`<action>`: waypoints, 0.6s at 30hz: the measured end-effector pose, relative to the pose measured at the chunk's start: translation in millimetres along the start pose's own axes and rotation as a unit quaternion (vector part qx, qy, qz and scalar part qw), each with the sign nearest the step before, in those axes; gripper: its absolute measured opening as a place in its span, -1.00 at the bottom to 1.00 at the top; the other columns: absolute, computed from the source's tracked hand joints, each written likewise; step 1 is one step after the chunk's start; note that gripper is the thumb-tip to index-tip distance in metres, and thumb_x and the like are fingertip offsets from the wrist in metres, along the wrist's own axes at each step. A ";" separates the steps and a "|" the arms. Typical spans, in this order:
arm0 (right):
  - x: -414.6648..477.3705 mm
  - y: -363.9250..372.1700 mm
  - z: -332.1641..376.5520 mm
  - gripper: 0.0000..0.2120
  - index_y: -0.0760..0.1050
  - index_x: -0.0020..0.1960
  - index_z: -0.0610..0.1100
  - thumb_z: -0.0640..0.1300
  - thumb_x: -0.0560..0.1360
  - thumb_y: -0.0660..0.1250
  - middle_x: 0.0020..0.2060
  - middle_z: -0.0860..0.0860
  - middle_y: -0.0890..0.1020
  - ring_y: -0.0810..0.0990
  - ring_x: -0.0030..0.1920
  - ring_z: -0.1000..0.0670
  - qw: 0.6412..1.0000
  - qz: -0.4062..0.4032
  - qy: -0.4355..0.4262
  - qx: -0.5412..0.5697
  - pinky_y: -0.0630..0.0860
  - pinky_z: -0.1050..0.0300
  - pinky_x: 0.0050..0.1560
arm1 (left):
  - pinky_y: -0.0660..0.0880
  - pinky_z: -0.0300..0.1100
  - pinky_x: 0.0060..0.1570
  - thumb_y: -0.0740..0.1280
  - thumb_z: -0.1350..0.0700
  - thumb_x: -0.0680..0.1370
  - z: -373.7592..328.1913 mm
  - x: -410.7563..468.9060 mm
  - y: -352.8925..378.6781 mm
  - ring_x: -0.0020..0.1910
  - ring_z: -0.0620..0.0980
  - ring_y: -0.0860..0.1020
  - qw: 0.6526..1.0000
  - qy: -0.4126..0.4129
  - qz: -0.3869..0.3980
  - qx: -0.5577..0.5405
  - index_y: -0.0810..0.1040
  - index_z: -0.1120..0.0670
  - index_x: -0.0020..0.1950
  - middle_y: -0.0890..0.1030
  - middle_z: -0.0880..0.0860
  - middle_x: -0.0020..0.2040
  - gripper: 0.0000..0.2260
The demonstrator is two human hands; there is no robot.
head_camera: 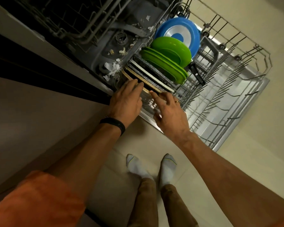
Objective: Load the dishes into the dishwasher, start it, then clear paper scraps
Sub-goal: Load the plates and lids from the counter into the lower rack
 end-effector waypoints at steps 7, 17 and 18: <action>-15.5 -36.3 -29.8 -0.28 0.17 0.61 0.04 -0.07 0.55 0.42 0.44 -0.09 0.34 0.45 0.34 -0.18 0.999 0.035 0.033 -0.007 0.60 -0.04 -0.02 | 0.46 0.04 0.37 0.31 0.14 0.64 -52.8 -8.2 3.6 0.44 0.10 0.43 0.997 -0.009 0.025 -0.067 0.40 0.07 0.53 0.38 0.09 0.53 -0.56; -10.9 -104.9 -107.4 -0.38 0.22 0.59 0.02 -0.03 0.60 0.36 0.42 -0.03 0.39 0.46 0.34 -0.13 0.997 0.007 0.070 0.010 0.58 -0.06 0.10 | 0.44 0.07 0.36 0.31 0.15 0.63 -154.6 -2.0 20.7 0.45 0.07 0.42 0.986 -0.049 0.023 -0.155 0.45 0.07 0.49 0.42 0.04 0.51 -0.59; -11.3 -111.3 -121.2 -0.39 0.23 0.59 0.02 -0.04 0.60 0.36 0.43 -0.03 0.38 0.46 0.34 -0.13 0.997 0.008 0.073 0.014 0.58 -0.06 0.12 | 0.44 0.07 0.38 0.29 0.14 0.64 -168.0 -0.6 25.0 0.46 0.06 0.42 0.985 -0.056 0.029 -0.161 0.44 0.06 0.50 0.41 0.03 0.52 -0.59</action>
Point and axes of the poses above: each hand's wrist, its own x-axis towards the middle knuckle, its own y-axis out of the palm, z = x × y, the point moved 1 cm from there along x, towards the middle knuckle
